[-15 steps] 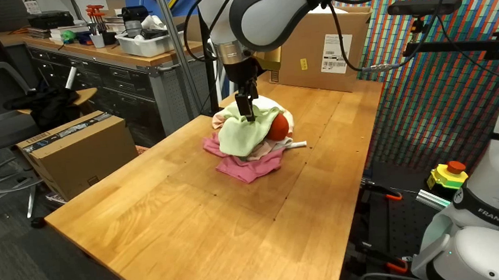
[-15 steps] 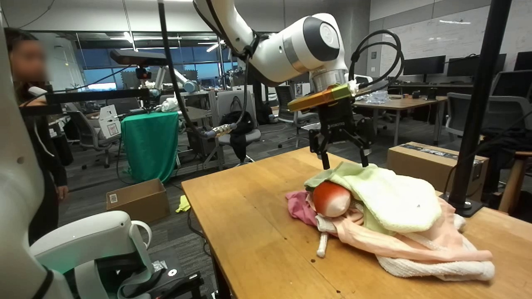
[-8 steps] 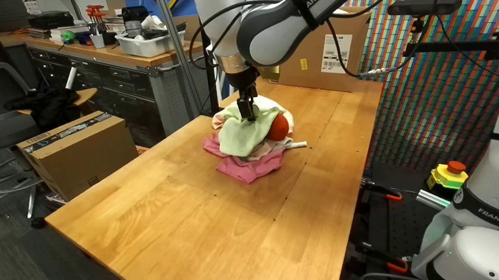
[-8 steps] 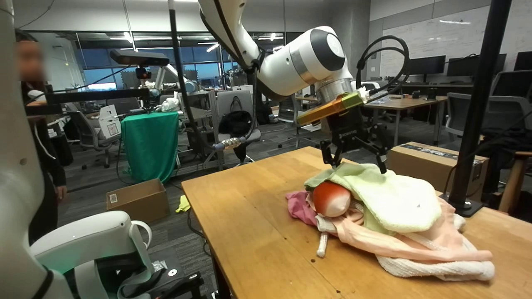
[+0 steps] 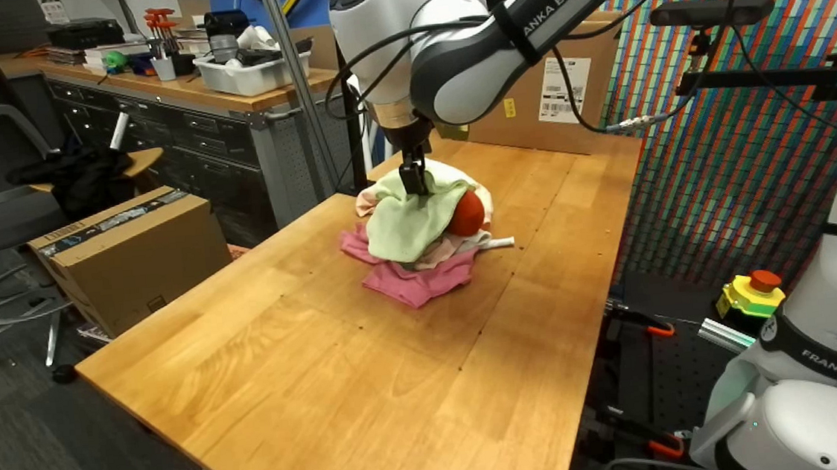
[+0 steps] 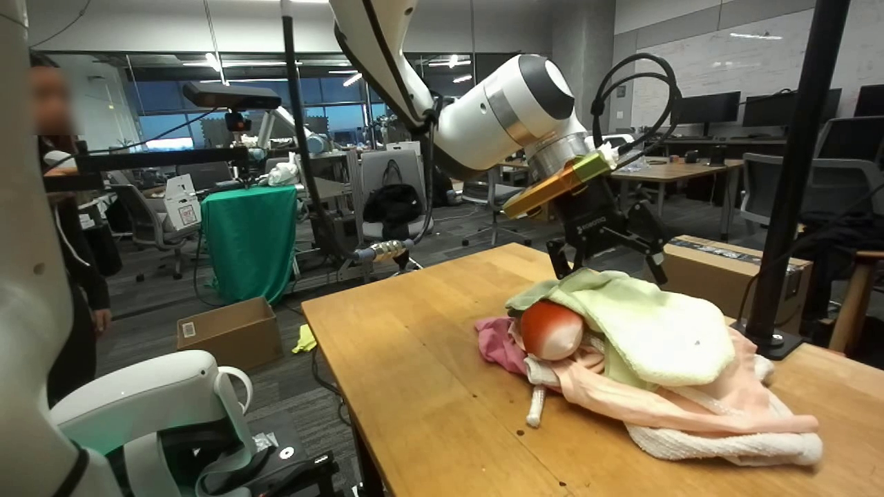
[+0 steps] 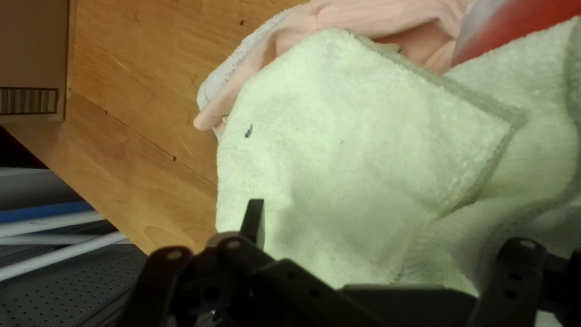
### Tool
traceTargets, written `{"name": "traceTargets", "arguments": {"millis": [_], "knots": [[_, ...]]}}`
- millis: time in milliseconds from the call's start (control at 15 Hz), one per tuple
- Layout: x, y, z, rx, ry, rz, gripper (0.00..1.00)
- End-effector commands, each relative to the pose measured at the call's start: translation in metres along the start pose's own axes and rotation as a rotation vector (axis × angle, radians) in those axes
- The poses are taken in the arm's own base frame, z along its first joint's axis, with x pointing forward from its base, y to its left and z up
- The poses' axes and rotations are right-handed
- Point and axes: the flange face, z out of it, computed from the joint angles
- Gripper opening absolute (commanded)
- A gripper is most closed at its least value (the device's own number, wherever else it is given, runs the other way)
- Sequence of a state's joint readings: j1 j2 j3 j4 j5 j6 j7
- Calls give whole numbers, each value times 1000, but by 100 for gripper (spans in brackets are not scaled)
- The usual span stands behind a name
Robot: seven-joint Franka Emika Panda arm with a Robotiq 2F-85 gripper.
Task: Pick up the cloths and put them around the table.
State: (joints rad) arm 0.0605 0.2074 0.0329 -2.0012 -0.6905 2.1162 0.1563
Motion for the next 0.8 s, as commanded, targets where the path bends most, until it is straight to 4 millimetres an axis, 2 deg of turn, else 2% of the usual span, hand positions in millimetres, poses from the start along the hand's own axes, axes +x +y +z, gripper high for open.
{"name": "traceTargets", "arguments": {"millis": [0, 133, 333, 467, 733], "knots": [[0, 2, 0, -42, 24, 19, 100], [0, 1, 2, -35, 19, 23, 100], [-1, 1, 7, -12, 13, 27, 66], [-2, 1, 10, -3, 8, 29, 49], [-5, 6, 14, -3, 10, 43, 20]]}}
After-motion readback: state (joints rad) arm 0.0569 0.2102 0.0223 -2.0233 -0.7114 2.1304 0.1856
